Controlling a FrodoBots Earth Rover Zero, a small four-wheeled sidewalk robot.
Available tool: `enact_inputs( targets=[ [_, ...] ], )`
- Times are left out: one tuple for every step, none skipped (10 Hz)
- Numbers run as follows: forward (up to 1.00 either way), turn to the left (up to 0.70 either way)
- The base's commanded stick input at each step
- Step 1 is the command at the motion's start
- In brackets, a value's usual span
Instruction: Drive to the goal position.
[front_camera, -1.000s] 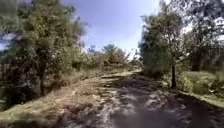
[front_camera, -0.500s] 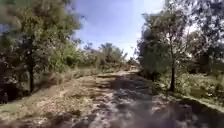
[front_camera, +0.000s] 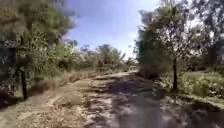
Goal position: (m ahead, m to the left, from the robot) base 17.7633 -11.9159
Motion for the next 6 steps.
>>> enact_inputs(
  targets=[
    [0.7, 0.0],
    [0.7, 0.0],
    [0.7, 0.0],
    [0.7, 0.0],
    [0.7, 0.0],
    [0.7, 0.0]
  ],
)
